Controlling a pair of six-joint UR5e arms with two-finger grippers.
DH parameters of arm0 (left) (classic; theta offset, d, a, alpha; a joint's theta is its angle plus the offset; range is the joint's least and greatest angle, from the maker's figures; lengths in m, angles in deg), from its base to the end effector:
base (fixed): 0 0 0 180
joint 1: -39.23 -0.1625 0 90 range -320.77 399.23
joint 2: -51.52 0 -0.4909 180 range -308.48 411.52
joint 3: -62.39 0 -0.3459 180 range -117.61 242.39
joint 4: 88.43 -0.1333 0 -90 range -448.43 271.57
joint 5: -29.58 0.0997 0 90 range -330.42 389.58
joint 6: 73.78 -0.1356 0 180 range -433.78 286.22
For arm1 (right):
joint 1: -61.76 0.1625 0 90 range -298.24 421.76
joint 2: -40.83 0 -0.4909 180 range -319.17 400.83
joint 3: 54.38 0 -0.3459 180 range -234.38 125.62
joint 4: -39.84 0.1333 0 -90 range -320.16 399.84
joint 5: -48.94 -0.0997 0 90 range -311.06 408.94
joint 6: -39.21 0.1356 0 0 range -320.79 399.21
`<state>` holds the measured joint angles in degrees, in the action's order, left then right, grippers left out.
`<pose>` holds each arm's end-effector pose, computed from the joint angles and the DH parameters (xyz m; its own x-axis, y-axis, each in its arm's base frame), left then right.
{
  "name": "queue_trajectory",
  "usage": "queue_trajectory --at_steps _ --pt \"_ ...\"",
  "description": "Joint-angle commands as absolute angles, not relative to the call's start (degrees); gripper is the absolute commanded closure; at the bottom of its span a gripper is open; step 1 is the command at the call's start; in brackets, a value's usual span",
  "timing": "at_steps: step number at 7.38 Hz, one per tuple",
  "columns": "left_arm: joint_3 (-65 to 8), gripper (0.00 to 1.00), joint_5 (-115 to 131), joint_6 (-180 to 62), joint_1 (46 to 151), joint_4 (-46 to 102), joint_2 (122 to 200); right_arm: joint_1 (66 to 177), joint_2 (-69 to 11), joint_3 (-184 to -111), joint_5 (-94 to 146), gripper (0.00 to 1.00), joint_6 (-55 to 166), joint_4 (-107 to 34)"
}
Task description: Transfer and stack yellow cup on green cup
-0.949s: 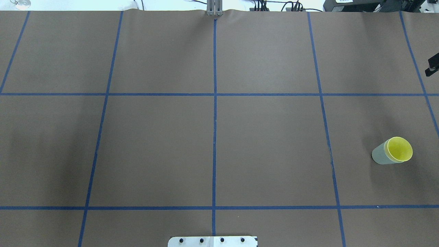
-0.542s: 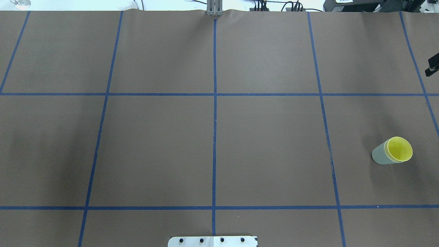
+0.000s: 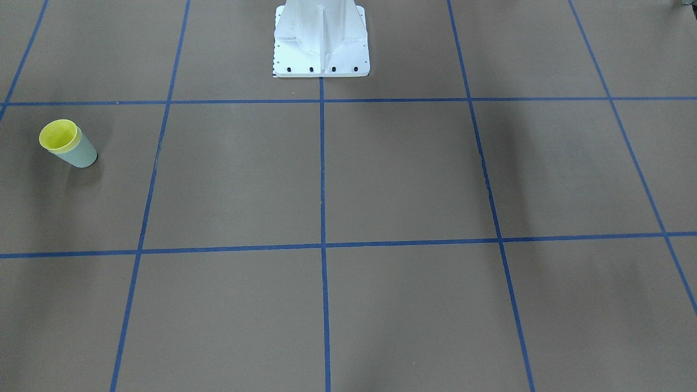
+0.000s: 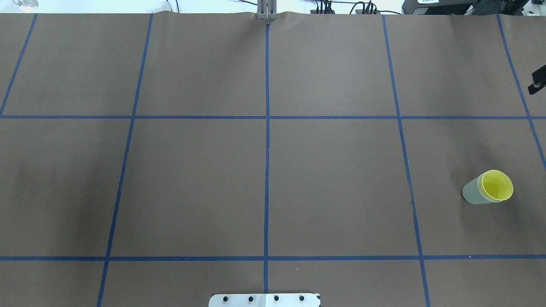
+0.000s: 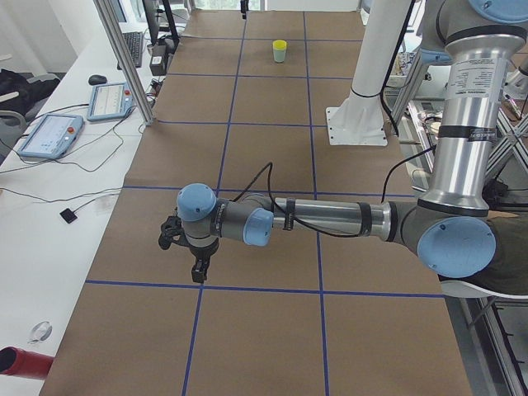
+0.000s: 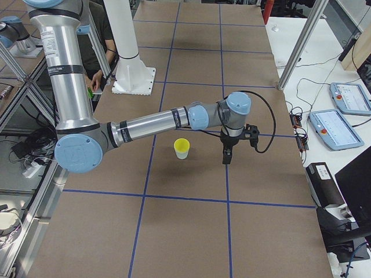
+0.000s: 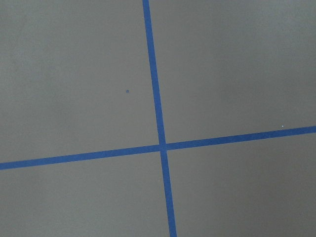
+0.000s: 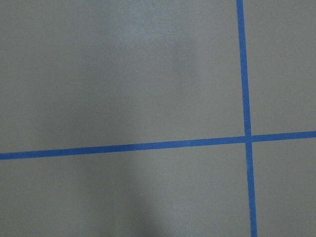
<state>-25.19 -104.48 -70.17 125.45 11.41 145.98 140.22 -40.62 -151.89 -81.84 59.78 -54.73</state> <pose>-0.0059 -0.5030 0.7144 0.7103 0.1284 -0.6921 -0.0198 0.9865 0.1626 -0.0609 -0.5219 0.6330 0.7391 0.0762 0.6692 -0.0680 0.9969 -0.0384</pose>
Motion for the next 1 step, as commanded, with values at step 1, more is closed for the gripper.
queue_trajectory --at_steps 1 --pt "-25.85 0.0 -104.28 -70.44 125.45 11.41 146.0 140.16 -40.55 -151.76 -81.84 0.0 59.78 -54.74"
